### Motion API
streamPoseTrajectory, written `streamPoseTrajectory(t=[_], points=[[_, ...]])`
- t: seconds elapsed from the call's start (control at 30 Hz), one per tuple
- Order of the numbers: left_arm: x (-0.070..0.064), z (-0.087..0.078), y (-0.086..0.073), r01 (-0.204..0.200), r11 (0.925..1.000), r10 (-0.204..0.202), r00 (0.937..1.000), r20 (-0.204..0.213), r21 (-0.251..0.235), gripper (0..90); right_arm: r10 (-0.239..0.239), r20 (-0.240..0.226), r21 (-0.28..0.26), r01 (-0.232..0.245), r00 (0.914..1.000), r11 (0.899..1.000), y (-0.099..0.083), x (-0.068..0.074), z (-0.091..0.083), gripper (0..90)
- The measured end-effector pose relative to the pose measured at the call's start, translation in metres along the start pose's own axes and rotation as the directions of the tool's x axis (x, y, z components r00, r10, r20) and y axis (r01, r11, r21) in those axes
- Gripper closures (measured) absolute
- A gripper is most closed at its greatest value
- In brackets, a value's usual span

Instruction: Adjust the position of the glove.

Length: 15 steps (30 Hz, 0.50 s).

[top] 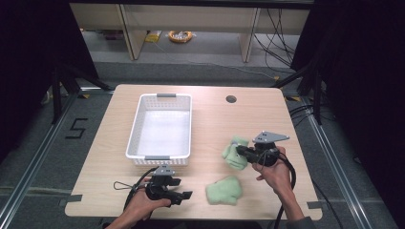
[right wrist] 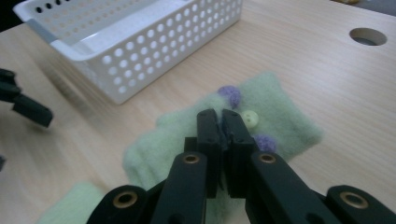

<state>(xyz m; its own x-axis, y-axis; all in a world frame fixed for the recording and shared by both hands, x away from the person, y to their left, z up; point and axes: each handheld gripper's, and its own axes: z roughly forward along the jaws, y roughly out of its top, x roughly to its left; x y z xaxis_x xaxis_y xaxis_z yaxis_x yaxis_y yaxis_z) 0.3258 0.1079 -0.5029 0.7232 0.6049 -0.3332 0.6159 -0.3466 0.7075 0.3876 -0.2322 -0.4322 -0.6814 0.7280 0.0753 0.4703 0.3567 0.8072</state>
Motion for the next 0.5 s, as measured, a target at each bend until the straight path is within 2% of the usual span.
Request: streamPoseTrajectory(t=[0.03,0.07,0.17,0.2,0.23,0.37,0.4,0.43,0.5], points=[[0.000,0.000,0.000,0.002,1.0000,-0.002,1.0000,0.000,-0.003,29.0,0.010,-0.032,-0.019,-0.011,0.9994,1.000,-0.004,0.007,-0.004,87.5],[0.000,0.000,0.000,0.002,1.0000,-0.002,1.0000,-0.001,-0.004,28.8,0.006,-0.049,-0.016,-0.007,0.9988,1.000,-0.005,0.009,-0.006,87.5],[0.000,0.000,0.001,-0.002,1.0000,0.002,1.0000,-0.003,-0.001,28.2,0.011,-0.058,-0.004,-0.011,0.9983,1.000,-0.008,0.015,-0.011,87.4],[0.001,0.000,0.001,-0.001,1.0000,0.001,1.0000,-0.005,-0.001,28.2,0.001,-0.055,-0.016,-0.002,0.9985,1.000,-0.011,0.016,-0.012,87.4],[0.000,0.000,0.001,-0.003,1.0000,0.003,0.9999,-0.013,-0.005,28.2,0.015,-0.062,-0.001,-0.015,0.9980,1.000,-0.013,0.020,-0.014,87.4],[0.003,0.000,0.001,-0.009,1.0000,0.009,0.9999,-0.007,0.001,27.7,-0.008,-0.072,0.006,0.009,0.9974,1.000,-0.020,0.024,-0.016,87.3],[0.003,0.001,0.001,-0.017,0.9999,0.017,0.9997,-0.017,0.000,27.2,0.012,-0.084,0.020,-0.010,0.9964,1.000,-0.025,0.029,-0.018,87.3],[0.003,0.001,0.001,-0.020,0.9998,0.020,0.9992,-0.034,-0.002,27.2,-0.029,-0.077,0.007,0.030,0.9966,1.000,-0.026,0.027,-0.017,87.3],[0.004,0.001,0.001,-0.010,0.9999,0.010,0.9997,-0.022,-0.005,26.9,-0.023,-0.086,0.020,0.024,0.9961,0.999,-0.027,0.029,-0.018,87.3]])
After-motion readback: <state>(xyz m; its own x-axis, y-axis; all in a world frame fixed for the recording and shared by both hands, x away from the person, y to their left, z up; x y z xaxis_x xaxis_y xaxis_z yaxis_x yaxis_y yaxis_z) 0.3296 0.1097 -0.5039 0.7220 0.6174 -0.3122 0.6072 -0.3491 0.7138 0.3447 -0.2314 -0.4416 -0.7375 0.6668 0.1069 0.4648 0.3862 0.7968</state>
